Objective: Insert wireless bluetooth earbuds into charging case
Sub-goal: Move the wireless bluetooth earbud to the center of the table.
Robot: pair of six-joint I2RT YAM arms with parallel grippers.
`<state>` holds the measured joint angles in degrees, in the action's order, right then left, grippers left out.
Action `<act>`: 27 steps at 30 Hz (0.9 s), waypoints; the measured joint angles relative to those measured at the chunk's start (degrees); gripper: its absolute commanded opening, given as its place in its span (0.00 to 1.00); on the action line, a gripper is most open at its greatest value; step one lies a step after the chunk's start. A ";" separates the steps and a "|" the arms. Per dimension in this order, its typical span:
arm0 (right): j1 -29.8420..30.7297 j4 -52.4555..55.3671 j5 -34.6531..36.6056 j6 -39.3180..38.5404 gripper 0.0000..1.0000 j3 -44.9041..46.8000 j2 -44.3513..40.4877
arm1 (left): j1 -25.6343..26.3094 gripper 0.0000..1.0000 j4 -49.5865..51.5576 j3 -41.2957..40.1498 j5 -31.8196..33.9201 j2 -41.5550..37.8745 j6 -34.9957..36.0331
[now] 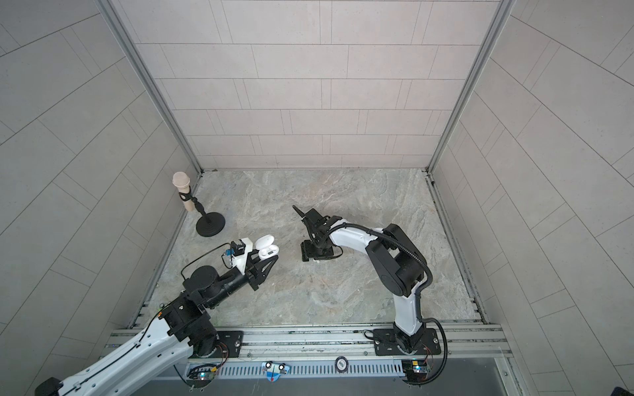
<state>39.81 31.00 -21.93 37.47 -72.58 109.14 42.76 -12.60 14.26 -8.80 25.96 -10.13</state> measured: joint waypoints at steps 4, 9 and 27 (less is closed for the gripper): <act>1.44 -0.11 -2.08 1.27 0.68 0.00 -0.74 | 0.00 0.14 0.26 0.00 0.57 -0.87 0.00; 3.43 -0.52 -4.44 3.06 0.68 1.99 -4.37 | 0.00 0.13 0.94 0.00 1.16 -1.64 0.00; 6.78 8.39 8.15 -1.11 0.62 0.74 -6.56 | 0.00 0.13 3.06 0.00 1.81 -2.49 -0.39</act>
<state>46.59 39.40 -13.78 36.36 -71.83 102.59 42.76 -9.54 14.26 -6.98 23.46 -10.52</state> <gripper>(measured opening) 0.620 0.439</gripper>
